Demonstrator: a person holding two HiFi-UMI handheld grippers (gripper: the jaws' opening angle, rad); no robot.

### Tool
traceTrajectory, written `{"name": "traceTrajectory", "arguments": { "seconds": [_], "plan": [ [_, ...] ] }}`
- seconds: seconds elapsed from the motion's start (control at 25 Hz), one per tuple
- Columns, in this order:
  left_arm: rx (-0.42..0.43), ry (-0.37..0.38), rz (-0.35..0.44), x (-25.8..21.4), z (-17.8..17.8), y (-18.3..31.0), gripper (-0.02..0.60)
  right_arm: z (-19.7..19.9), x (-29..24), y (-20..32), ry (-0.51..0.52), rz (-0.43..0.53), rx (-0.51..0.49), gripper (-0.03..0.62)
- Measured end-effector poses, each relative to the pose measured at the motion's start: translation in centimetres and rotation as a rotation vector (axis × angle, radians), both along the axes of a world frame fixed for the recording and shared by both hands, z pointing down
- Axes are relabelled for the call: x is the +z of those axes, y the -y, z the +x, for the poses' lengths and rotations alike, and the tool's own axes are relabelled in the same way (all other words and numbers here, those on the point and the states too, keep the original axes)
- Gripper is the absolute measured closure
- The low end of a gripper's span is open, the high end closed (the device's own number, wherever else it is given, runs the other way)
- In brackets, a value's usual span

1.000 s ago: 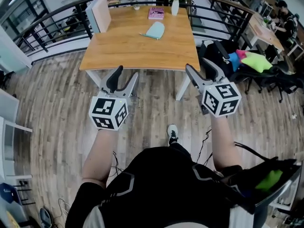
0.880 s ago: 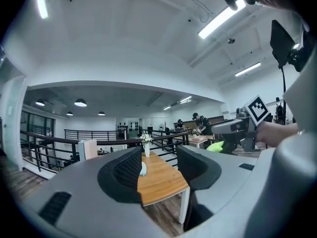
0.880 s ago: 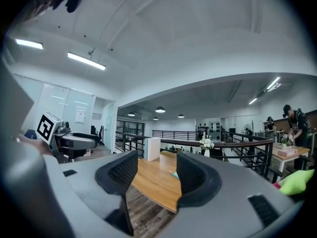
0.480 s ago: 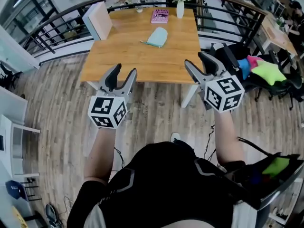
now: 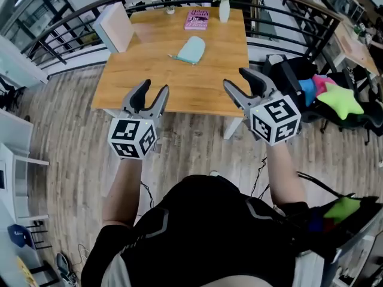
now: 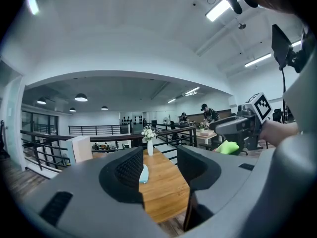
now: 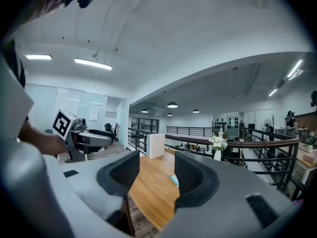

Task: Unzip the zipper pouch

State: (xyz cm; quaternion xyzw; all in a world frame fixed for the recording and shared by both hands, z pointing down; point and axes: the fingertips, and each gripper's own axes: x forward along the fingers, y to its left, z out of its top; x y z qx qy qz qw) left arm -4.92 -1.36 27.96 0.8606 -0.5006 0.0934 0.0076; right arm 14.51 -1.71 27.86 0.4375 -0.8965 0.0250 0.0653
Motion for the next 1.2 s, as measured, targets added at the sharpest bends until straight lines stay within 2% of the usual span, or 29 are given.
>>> {"name": "traceTrajectory", "arguments": {
  "seconds": [0.24, 0.52, 0.84, 0.96, 1.2],
  "plan": [
    [-0.054, -0.023, 0.012, 0.1, 0.5, 3.4, 0.353, 1.0, 0.6, 3.7, 0.013, -0.001, -0.035, 0.376],
    [-0.009, -0.018, 0.013, 1.3, -0.6, 8.6, 0.353, -0.1, 2.9, 8.3, 0.004, -0.033, -0.021, 0.373],
    [0.105, -0.052, -0.026, 3.5, -4.0, 16.9, 0.353, -3.2, 3.3, 14.9, -0.030, -0.037, 0.076, 0.369],
    [0.121, -0.080, -0.041, 3.9, -5.6, 20.4, 0.353, -5.0, 3.4, 17.4, -0.061, -0.021, 0.098, 0.373],
    [0.207, -0.083, -0.064, 5.1, -7.1, 25.0, 0.353, -7.5, 5.4, 20.8, -0.096, -0.075, 0.137, 0.375]
  ]
}}
